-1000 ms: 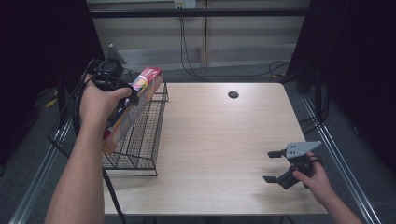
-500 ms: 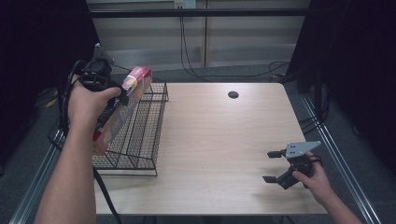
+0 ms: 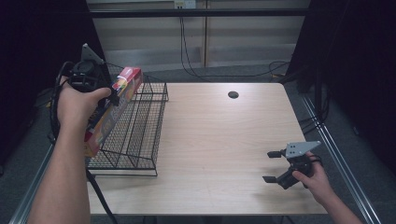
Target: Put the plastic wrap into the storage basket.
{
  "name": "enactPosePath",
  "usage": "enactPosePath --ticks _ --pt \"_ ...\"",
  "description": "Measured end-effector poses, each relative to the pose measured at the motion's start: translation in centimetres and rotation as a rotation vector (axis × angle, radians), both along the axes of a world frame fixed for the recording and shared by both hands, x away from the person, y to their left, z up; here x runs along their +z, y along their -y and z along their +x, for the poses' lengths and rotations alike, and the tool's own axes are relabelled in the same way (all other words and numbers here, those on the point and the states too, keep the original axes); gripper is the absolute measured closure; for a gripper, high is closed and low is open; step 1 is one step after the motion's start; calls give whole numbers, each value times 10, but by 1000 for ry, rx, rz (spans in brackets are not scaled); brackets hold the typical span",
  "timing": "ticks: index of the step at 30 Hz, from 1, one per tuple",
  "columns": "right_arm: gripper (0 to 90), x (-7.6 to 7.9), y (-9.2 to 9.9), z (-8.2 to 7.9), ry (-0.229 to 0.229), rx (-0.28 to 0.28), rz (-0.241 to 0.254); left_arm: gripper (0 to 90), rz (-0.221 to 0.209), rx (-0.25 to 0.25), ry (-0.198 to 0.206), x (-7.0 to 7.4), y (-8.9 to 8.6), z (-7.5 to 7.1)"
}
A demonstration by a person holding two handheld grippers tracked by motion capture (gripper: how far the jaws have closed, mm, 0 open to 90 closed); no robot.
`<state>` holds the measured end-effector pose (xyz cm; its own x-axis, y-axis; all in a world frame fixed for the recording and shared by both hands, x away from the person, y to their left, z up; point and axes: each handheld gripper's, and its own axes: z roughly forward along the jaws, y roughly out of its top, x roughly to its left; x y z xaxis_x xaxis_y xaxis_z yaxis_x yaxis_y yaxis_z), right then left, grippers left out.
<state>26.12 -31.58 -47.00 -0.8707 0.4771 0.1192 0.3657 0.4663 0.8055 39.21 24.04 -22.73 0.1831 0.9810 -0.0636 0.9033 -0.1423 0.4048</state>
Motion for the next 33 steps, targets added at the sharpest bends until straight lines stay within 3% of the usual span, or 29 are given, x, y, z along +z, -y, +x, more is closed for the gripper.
enactPosePath --ticks 33 --pt "31 1 0 0 7 -5 2 453 -2 107 21 5 -35 -11"
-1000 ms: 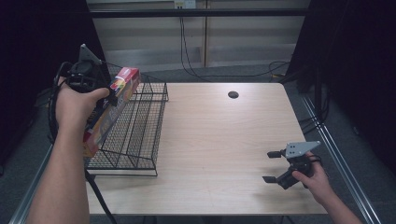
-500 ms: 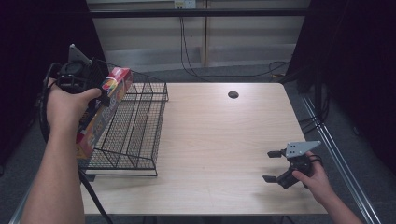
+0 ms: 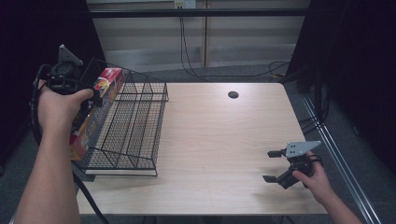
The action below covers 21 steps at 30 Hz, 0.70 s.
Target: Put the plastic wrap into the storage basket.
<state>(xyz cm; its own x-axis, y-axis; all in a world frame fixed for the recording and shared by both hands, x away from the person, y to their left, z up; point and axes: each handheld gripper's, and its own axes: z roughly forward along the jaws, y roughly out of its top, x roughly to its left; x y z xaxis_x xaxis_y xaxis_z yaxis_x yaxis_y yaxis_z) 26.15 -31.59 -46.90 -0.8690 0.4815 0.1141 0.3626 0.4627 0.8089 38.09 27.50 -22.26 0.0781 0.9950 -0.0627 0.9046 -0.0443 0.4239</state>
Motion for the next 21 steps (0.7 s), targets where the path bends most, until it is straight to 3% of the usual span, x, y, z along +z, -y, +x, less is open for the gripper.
enactPosePath --ticks 17,21 --pt "31 -1 0 0 -5 3 -1 452 -11 51 -5 -5 -12 -4" --pt "31 -1 -1 0 -2 3 -3 451 6 50 -5 -4 -14 -4"
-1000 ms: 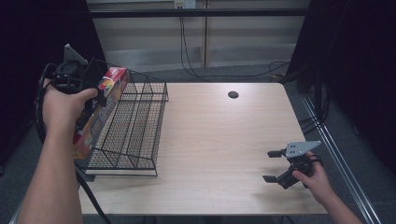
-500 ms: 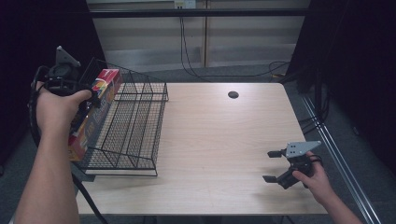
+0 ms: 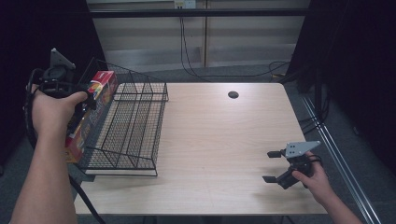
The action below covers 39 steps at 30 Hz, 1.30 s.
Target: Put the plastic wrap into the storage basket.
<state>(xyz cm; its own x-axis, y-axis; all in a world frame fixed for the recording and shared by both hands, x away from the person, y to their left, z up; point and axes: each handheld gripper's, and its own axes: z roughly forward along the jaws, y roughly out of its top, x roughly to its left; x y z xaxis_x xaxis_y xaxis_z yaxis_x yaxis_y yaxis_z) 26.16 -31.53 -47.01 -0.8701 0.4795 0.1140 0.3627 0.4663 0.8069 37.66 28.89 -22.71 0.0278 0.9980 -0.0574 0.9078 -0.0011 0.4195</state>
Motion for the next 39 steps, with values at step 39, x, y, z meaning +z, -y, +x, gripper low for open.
enactPosePath --ticks 39 --pt "31 -2 -3 0 -8 11 0 447 26 35 -37 -30 2 11"
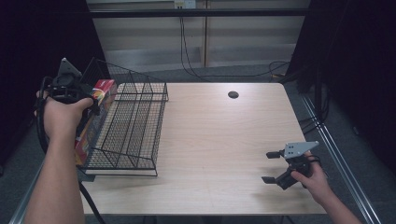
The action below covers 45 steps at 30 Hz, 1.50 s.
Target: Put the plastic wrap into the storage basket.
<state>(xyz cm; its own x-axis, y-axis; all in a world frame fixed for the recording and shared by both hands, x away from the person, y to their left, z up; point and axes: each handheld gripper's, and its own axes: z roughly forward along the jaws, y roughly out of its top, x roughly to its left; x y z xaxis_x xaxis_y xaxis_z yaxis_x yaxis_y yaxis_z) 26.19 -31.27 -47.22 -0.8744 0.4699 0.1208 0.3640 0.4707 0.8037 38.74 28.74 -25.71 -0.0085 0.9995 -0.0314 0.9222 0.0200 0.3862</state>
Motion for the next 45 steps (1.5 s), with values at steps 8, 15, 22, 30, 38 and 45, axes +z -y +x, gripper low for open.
enactPosePath --ticks 8,15,22,30,38,45 --pt "31 0 0 0 1 0 -3 444 4 2 -2 -5 4 4" --pt "31 0 0 0 3 4 -3 442 -9 6 -7 -13 7 8" --pt "30 0 0 0 2 0 -3 439 -19 16 -14 -19 7 9" --pt "30 -1 -1 0 -1 3 -2 428 -13 22 -25 -22 10 12" --pt "30 -1 1 -1 -1 -4 -7 411 17 49 5 -11 9 14" --pt "30 0 2 -2 2 -1 -4 378 -43 -5 45 6 23 9"
